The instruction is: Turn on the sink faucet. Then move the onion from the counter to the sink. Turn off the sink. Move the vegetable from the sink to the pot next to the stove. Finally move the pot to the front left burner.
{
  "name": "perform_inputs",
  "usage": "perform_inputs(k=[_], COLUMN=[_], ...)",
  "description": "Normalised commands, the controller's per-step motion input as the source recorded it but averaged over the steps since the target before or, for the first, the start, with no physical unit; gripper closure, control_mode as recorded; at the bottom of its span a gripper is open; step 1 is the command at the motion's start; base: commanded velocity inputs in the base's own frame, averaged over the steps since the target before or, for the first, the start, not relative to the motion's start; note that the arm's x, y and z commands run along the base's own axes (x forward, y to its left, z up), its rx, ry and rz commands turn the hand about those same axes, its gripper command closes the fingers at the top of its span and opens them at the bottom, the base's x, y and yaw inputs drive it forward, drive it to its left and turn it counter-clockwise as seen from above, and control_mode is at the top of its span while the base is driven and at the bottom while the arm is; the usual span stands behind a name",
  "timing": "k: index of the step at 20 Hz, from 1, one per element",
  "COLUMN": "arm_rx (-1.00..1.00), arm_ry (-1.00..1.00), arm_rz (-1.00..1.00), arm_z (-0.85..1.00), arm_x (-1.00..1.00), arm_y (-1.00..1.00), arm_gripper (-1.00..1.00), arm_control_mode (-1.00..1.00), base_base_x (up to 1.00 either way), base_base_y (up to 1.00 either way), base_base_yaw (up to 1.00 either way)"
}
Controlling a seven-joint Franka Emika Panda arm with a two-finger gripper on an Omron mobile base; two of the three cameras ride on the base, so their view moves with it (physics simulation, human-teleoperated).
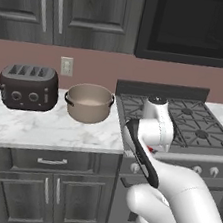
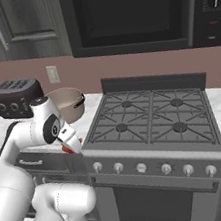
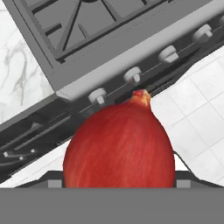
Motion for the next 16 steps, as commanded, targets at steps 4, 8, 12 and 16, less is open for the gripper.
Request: perform_inputs(k=[4, 8, 12, 16], arm_rx=[0.00, 0.00, 0.00, 0.00], arm_ry=[0.00, 0.00, 0.00, 0.00], arm_rz=[0.00, 0.00, 0.00, 0.00], arm_z=[0.00, 0.00, 0.00, 0.00], arm_x=[0.00, 0.00, 0.00, 0.00], arm_y=[0.00, 0.00, 0.00, 0.00], arm_gripper=[1.00, 1.00, 1.00, 1.00], arm_control_mode=[1.00, 1.00, 1.00, 1.00], base_base_x=[0.50, 0.19, 0.07, 0.15], base_base_y=[0.00, 0.02, 0.03, 0.16], base_base_yaw=[0.01, 0.00, 0.02, 0.00])
